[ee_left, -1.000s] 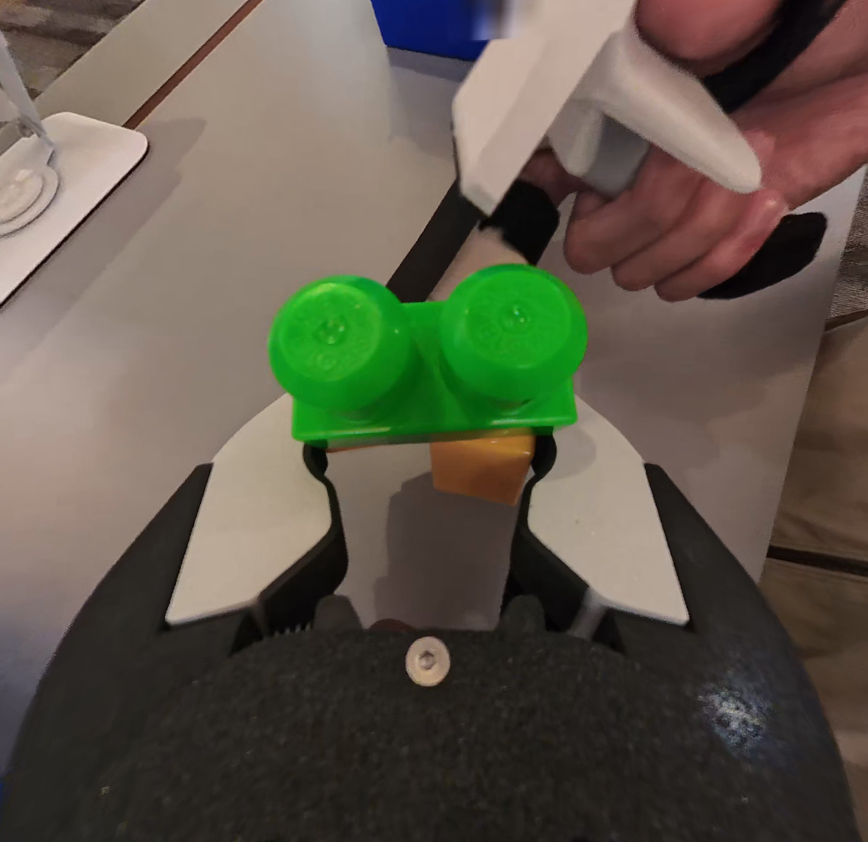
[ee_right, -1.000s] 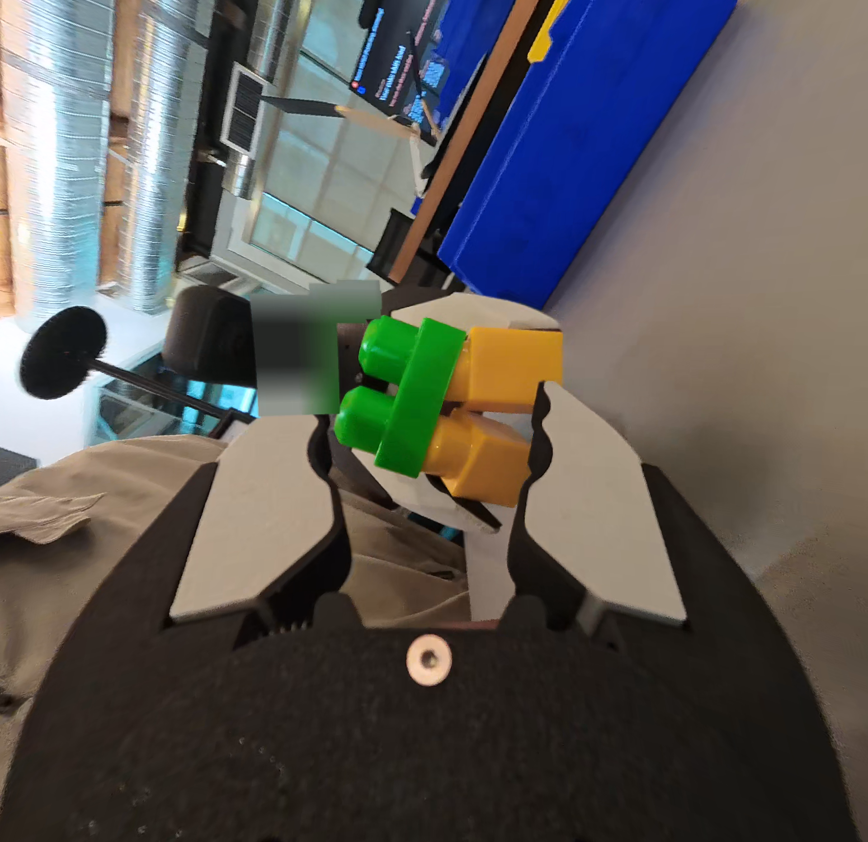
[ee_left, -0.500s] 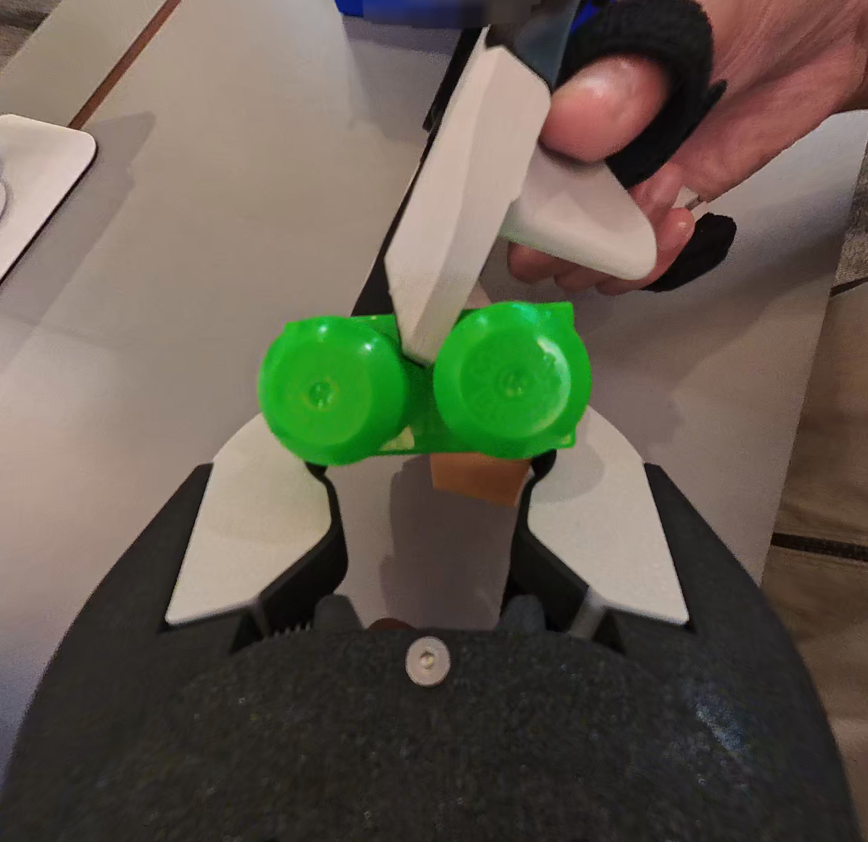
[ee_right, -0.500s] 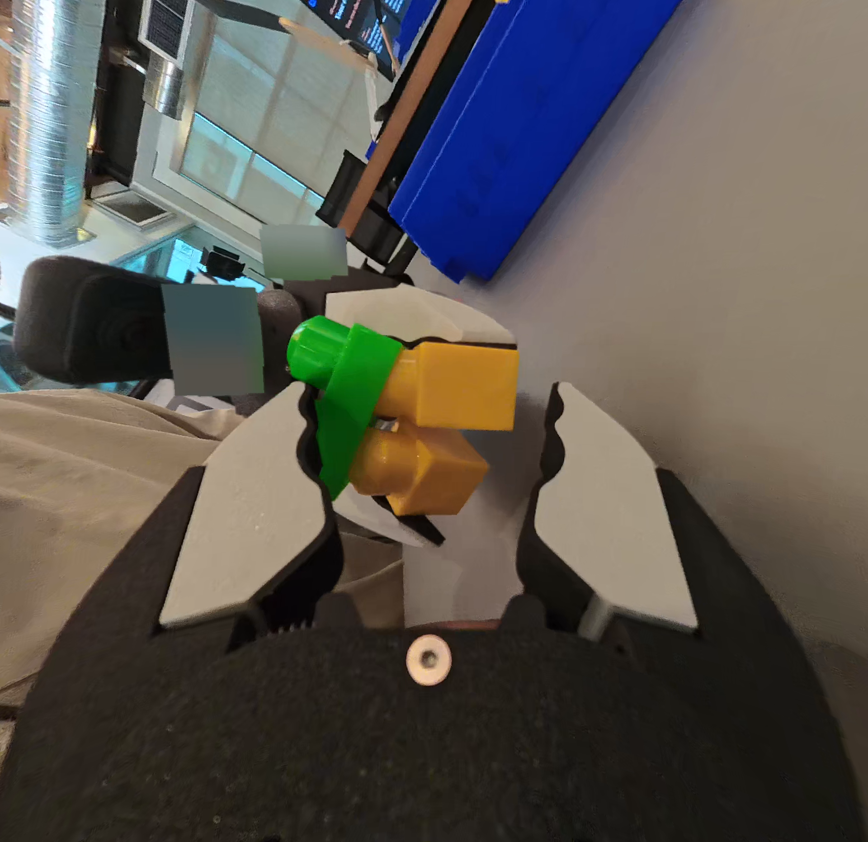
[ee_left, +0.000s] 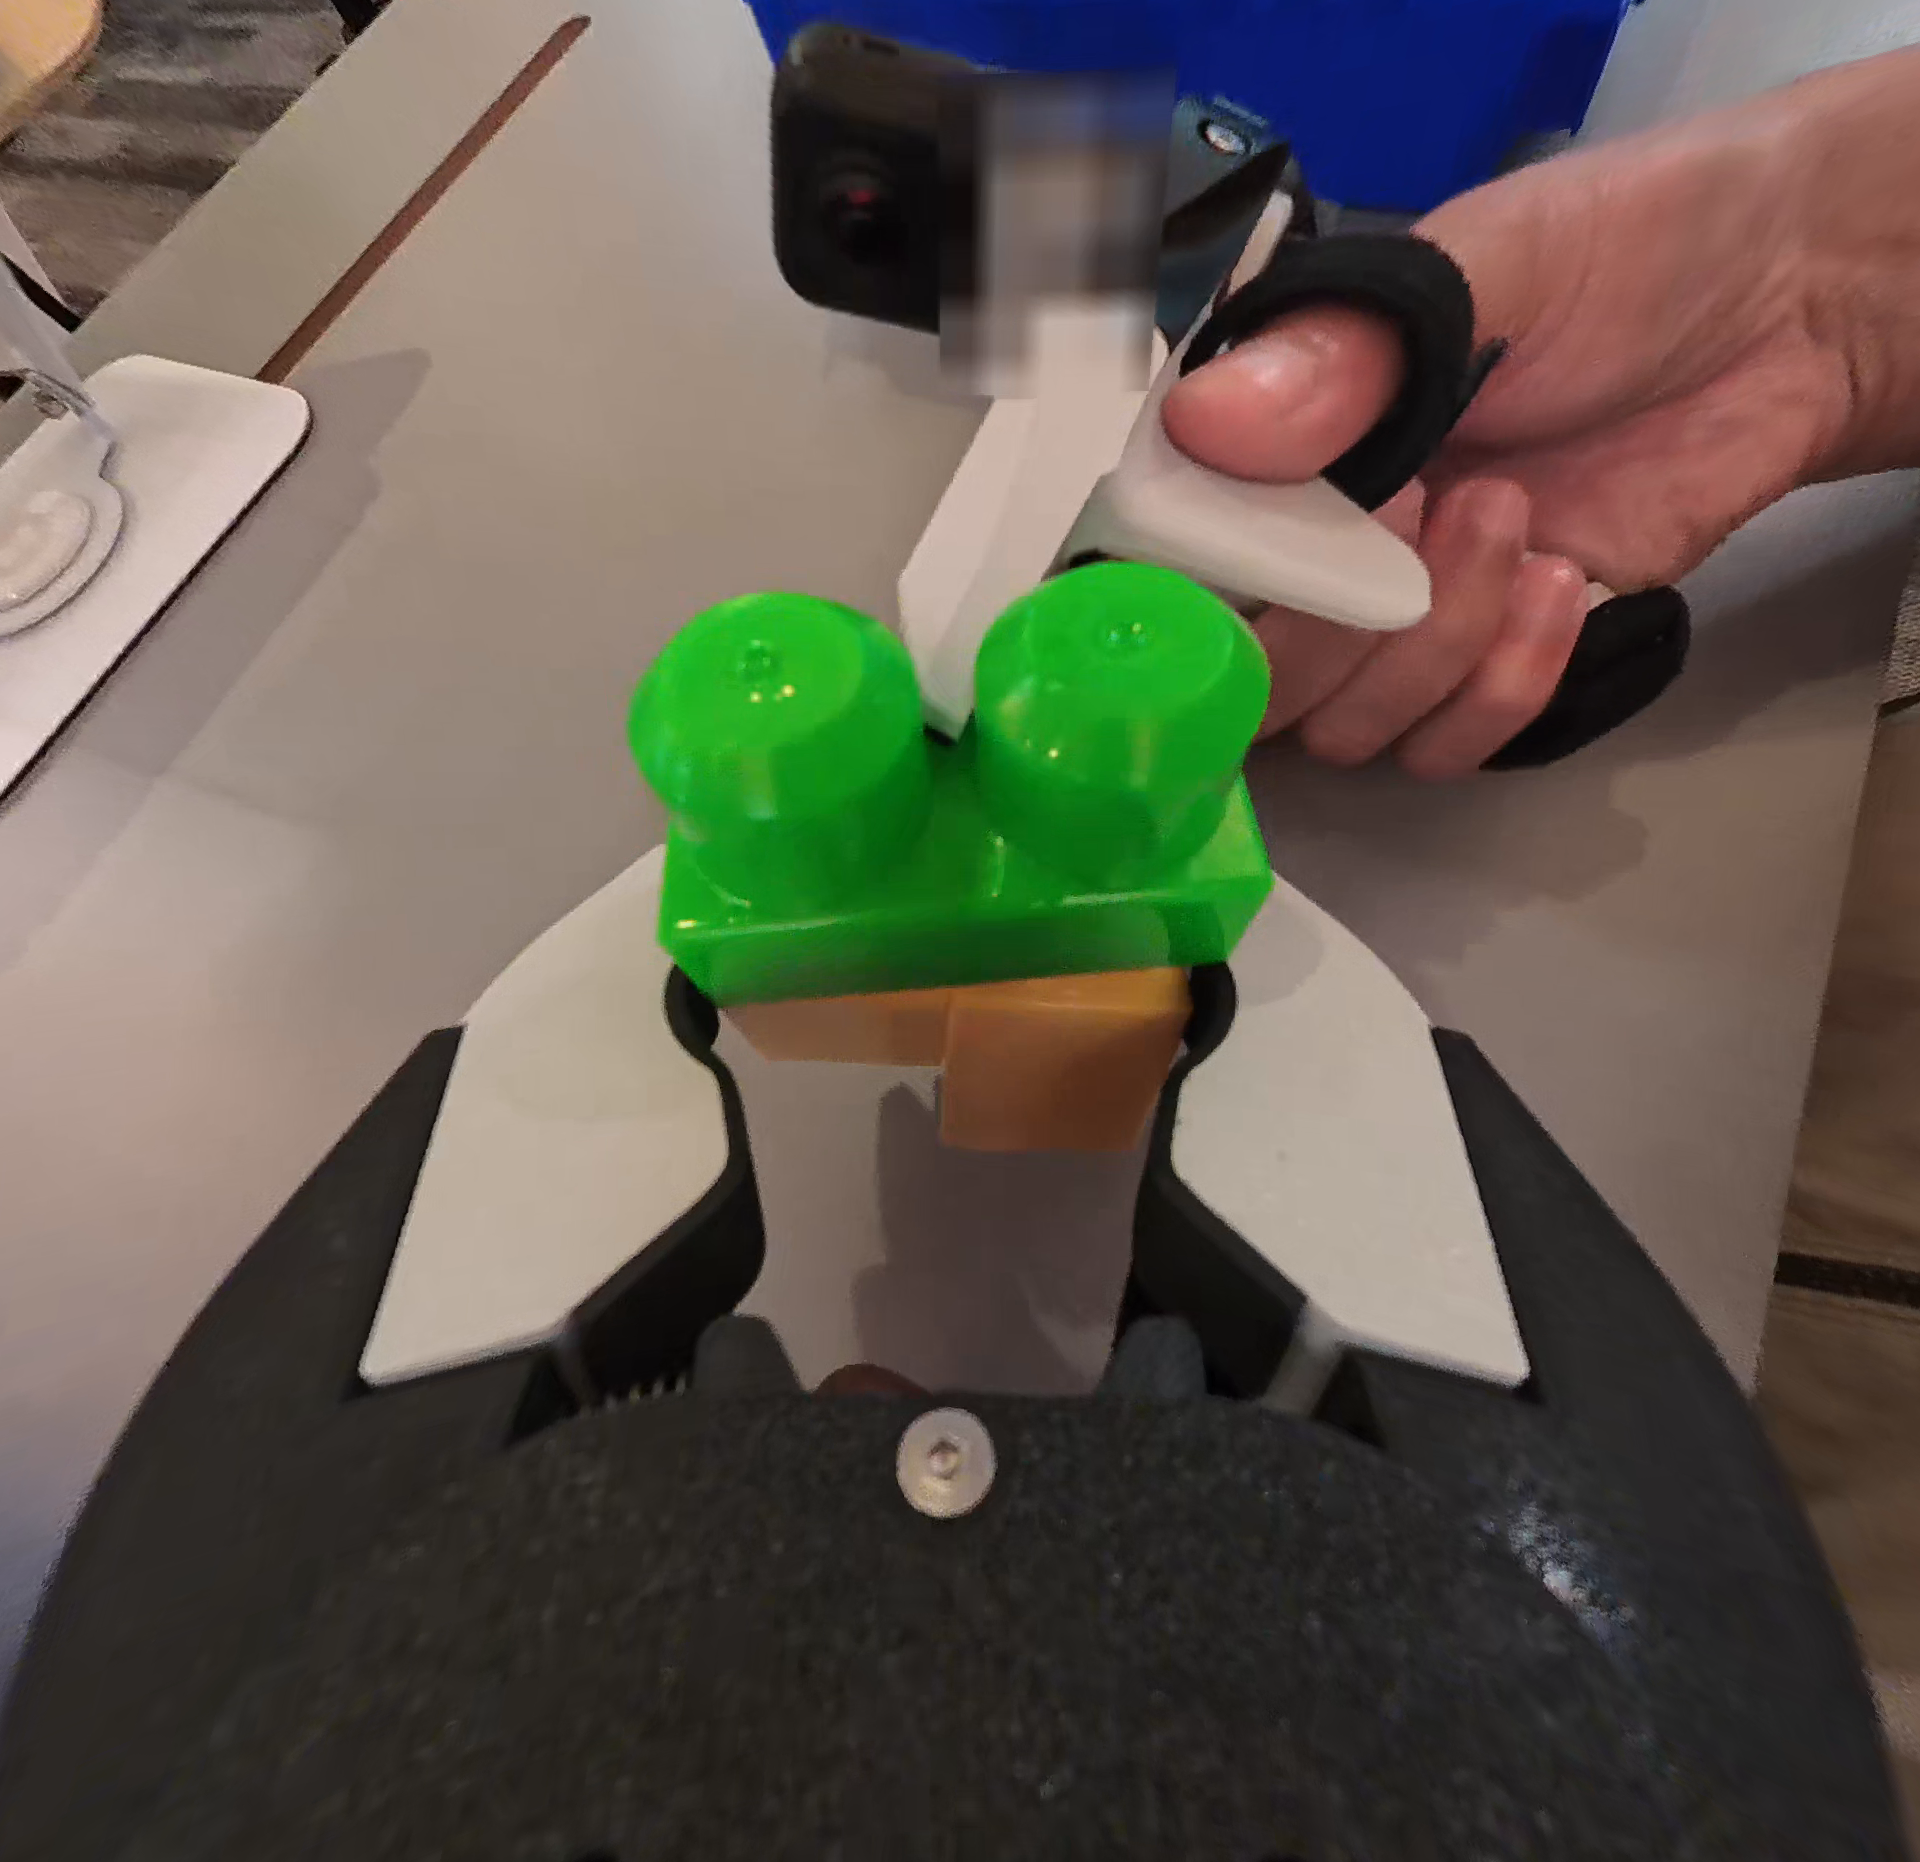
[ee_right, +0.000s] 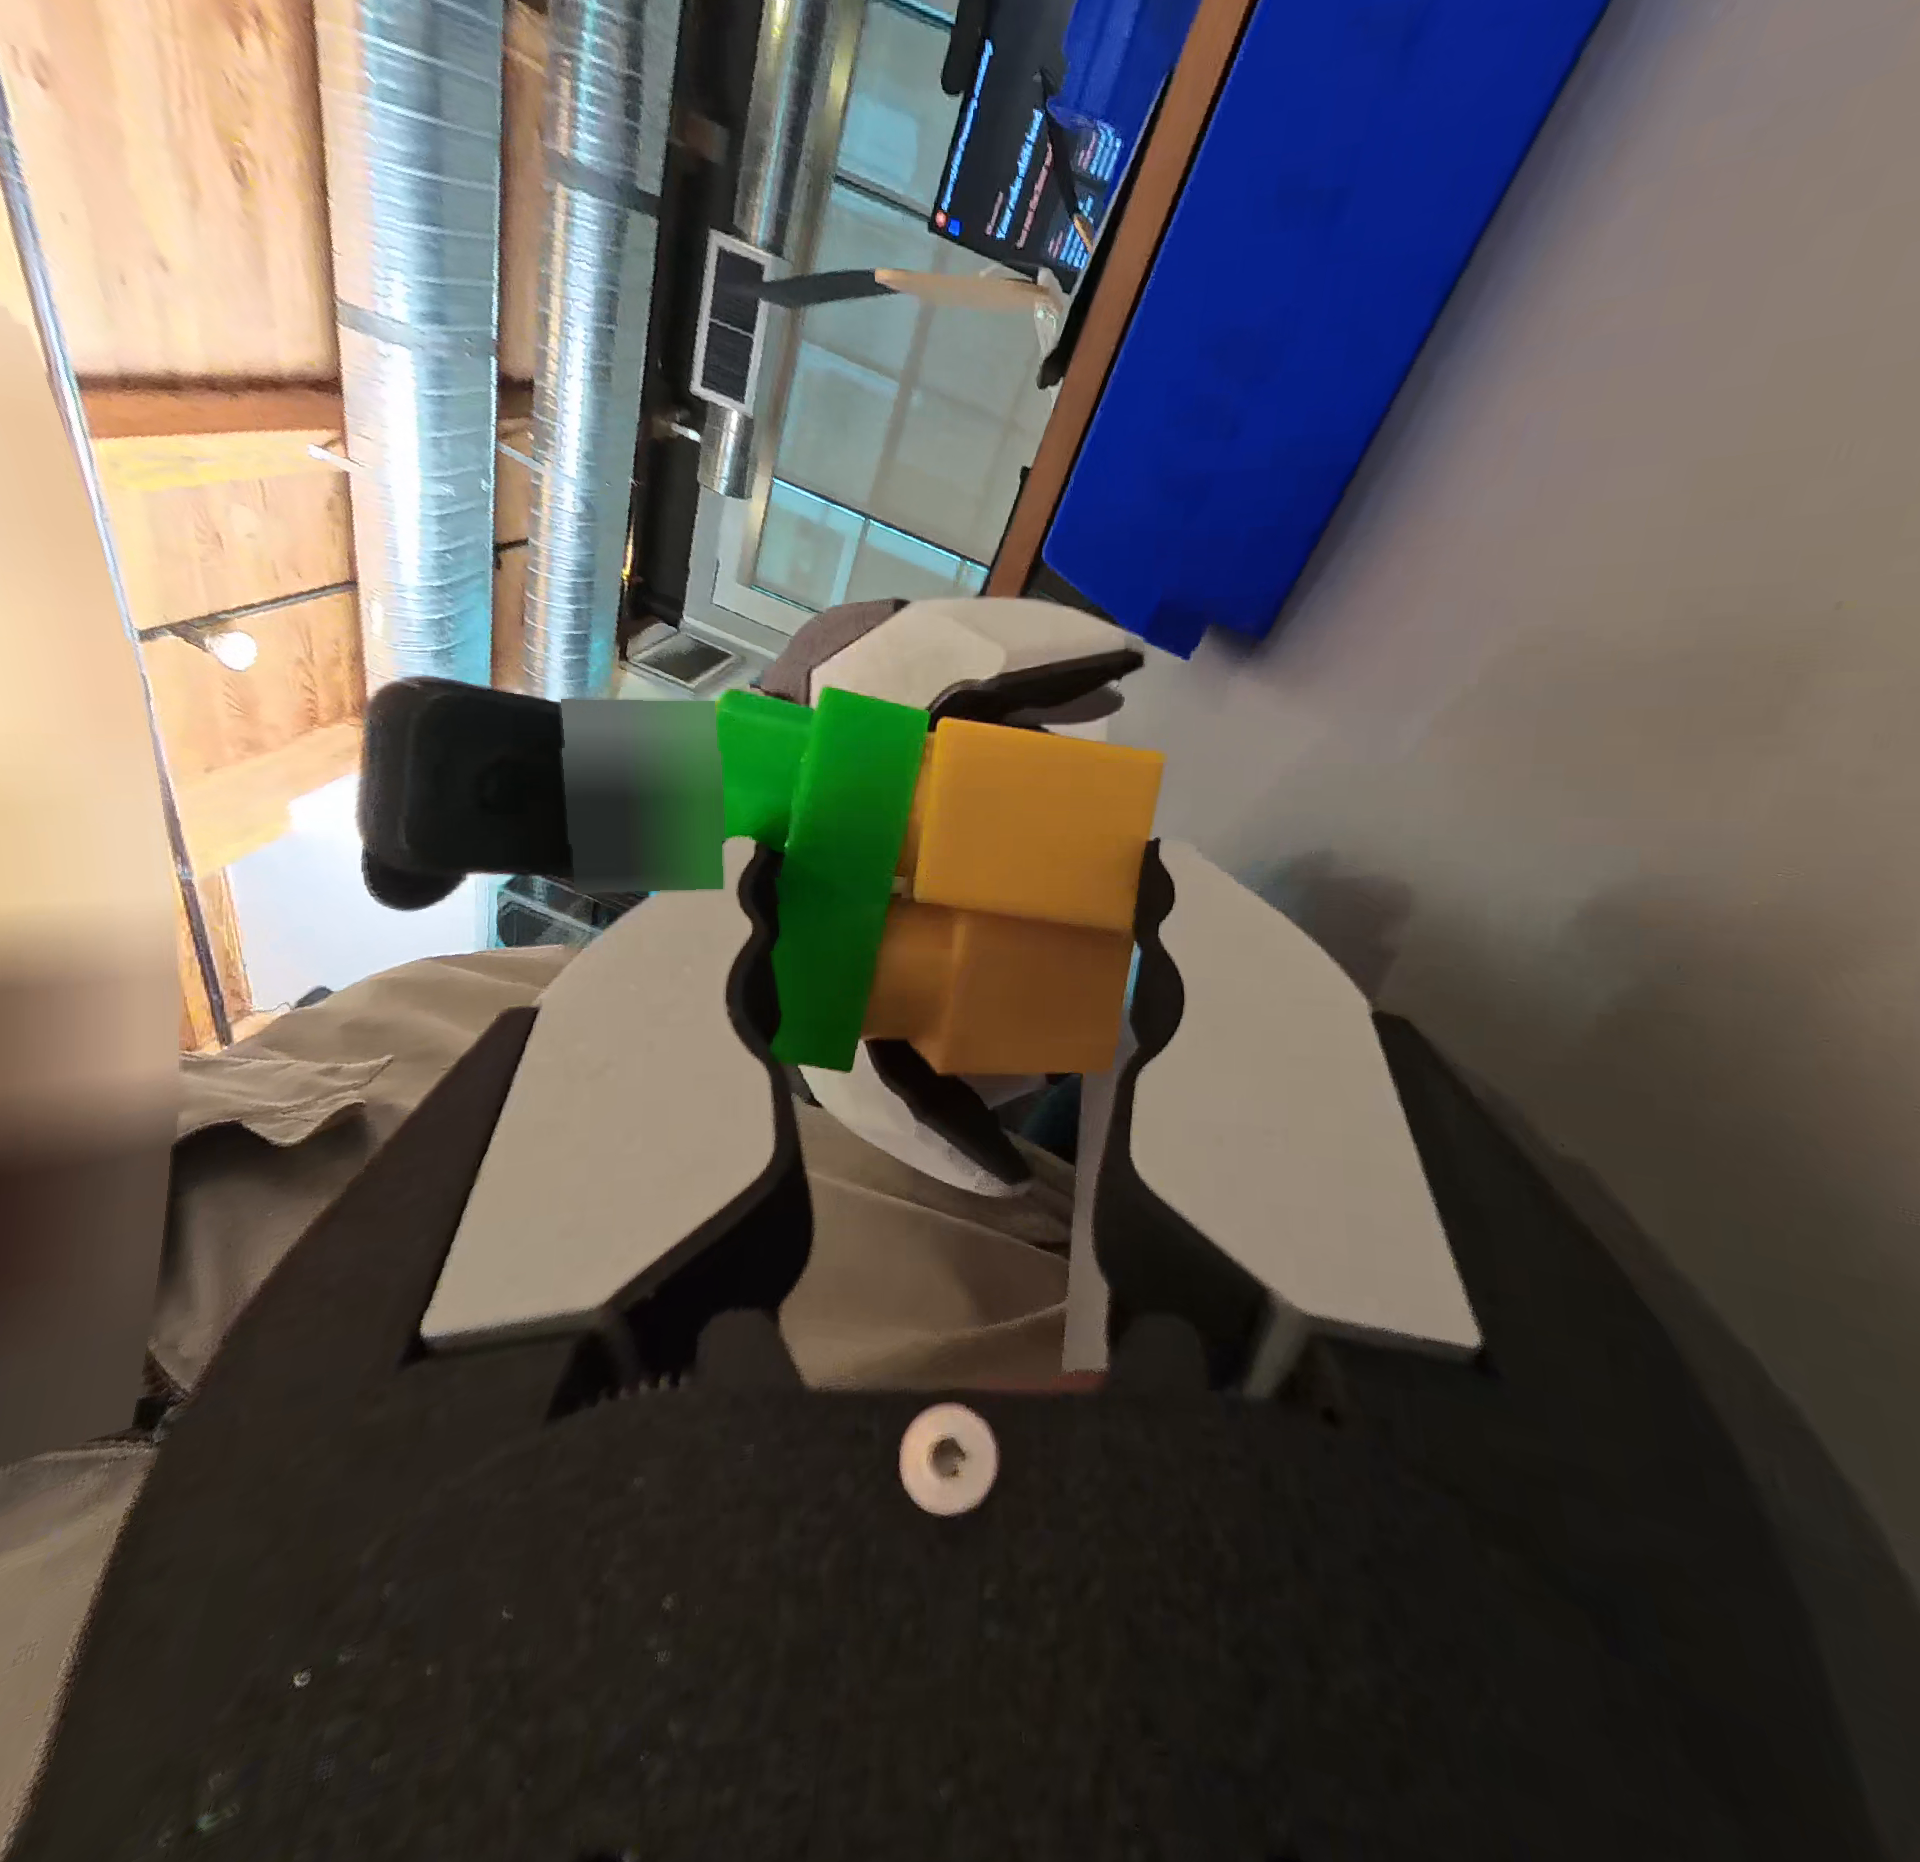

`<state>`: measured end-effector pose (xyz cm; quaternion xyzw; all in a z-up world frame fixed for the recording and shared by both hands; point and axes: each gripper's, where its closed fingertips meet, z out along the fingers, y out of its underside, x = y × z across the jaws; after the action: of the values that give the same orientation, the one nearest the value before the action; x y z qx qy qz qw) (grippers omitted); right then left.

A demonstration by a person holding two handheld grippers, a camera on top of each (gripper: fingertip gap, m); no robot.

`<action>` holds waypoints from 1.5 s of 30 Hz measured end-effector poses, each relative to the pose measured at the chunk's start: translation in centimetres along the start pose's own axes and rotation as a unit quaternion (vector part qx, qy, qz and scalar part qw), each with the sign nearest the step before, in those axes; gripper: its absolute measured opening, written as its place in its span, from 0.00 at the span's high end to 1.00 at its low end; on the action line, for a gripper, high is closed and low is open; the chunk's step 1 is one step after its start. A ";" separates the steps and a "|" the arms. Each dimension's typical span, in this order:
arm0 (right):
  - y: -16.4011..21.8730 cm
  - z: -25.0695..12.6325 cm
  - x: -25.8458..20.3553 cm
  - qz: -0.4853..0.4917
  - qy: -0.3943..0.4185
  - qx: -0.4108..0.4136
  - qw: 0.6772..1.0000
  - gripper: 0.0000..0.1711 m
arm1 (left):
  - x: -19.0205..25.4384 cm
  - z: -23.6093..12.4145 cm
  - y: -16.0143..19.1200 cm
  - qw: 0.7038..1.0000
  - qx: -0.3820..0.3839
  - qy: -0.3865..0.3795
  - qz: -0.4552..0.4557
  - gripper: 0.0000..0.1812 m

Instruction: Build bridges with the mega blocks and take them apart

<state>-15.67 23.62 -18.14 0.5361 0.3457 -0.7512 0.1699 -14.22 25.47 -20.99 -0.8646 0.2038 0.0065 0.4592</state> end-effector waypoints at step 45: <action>2.2 2.0 -2.8 0.075 -0.093 -0.037 0.992 0.43 | 1.1 -1.8 -1.3 0.997 0.064 0.030 0.023 0.51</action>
<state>-14.62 20.35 -15.94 0.4814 0.3145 -0.7699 0.2767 -13.02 24.30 -19.16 -0.8282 0.2372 -0.0216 0.5073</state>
